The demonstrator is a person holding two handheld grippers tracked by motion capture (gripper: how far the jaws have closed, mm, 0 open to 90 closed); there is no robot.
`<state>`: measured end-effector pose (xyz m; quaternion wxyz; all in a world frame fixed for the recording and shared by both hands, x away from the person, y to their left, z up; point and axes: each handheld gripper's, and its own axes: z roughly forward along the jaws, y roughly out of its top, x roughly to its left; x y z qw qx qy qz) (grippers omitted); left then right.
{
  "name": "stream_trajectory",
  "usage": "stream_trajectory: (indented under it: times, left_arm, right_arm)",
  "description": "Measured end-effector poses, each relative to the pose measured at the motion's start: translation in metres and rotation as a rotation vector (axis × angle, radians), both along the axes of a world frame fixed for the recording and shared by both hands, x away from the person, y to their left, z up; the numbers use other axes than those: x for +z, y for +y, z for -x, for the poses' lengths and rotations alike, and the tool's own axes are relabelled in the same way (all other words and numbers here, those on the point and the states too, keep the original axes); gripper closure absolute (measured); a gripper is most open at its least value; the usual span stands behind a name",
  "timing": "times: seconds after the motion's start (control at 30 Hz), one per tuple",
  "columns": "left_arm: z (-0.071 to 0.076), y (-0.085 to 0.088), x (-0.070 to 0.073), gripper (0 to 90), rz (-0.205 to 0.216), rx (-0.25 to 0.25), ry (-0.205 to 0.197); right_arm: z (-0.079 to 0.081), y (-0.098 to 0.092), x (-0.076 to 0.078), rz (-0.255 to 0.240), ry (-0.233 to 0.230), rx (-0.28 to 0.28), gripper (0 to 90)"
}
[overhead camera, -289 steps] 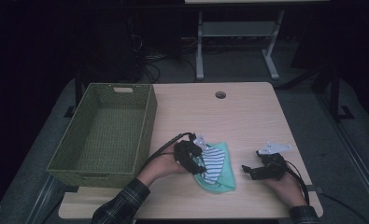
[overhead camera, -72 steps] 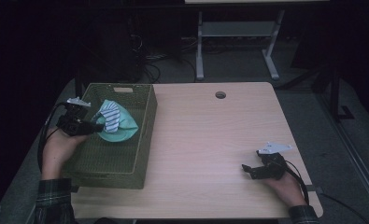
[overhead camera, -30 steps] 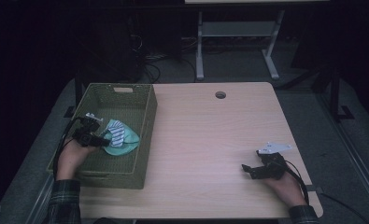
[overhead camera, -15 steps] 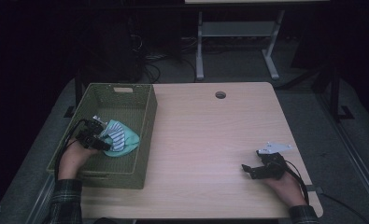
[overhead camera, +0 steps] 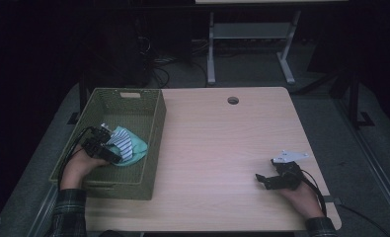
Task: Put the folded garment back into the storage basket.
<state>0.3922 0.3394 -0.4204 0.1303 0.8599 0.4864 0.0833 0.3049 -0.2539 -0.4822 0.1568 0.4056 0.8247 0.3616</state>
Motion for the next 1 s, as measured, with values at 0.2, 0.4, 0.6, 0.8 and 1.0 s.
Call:
stream_trajectory:
  times: [0.2,0.4,0.6,0.8,1.0]
  left_arm:
    - [0.003,-0.001,0.016,22.5,0.019,-0.003,-0.020]
    - [0.006,-0.004,0.037,18.8,0.056,0.000,-0.072]
    - [0.008,-0.010,0.046,13.2,0.083,-0.007,-0.091]
    - [0.010,-0.023,0.058,13.0,0.119,-0.020,-0.129]
    - [0.015,-0.041,0.076,13.1,0.184,-0.039,-0.187]
  right_arm:
    - [0.000,0.000,0.000,0.000,0.001,-0.001,13.5]
    - [0.000,0.000,0.000,0.000,0.000,-0.002,13.5]
    - [0.000,0.000,0.000,0.000,0.000,-0.002,13.5]
    - [0.000,0.000,0.000,0.001,-0.001,-0.002,13.6]
    - [0.000,0.000,0.000,0.001,-0.001,-0.002,13.5]
